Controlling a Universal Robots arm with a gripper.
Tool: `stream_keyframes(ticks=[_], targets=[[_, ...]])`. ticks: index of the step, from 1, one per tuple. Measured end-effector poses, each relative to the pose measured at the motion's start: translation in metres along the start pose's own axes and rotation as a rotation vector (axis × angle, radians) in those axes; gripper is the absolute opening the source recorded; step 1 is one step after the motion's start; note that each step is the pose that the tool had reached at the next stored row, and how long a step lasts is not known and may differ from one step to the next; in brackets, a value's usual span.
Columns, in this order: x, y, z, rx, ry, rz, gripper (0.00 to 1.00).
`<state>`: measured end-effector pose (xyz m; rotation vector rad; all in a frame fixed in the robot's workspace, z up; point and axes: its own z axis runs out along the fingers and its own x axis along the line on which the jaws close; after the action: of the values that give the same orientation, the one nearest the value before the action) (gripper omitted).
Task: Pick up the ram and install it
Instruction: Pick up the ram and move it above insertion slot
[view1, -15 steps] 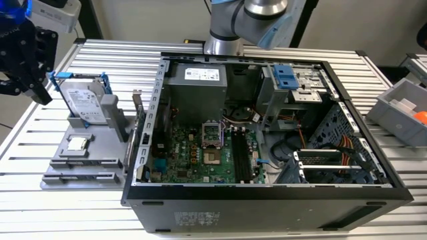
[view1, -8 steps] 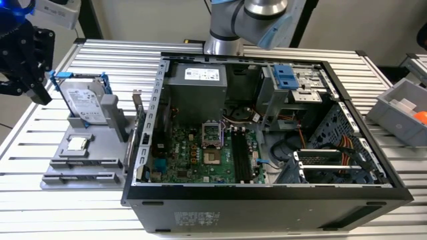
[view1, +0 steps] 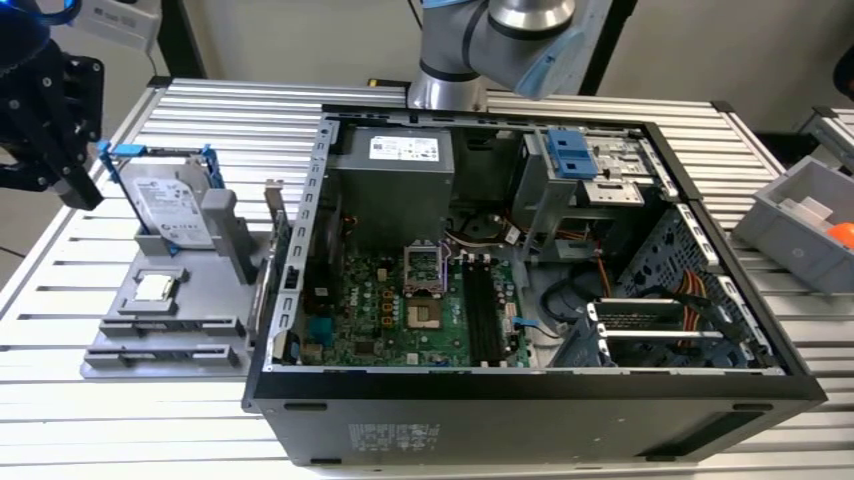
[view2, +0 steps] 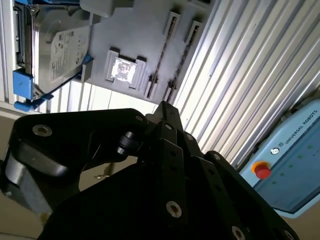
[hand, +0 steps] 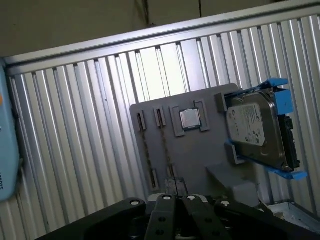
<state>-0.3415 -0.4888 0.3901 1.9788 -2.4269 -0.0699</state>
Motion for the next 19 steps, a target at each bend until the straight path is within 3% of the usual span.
stream_keyframes(ticks=[14, 19], targets=[[-0.0003, 0.0001, 0.0001, -0.0046, 0.0094, -0.234, 0.0], [-0.0003, 0.0001, 0.0, -0.0051, 0.0104, -0.258, 0.0]])
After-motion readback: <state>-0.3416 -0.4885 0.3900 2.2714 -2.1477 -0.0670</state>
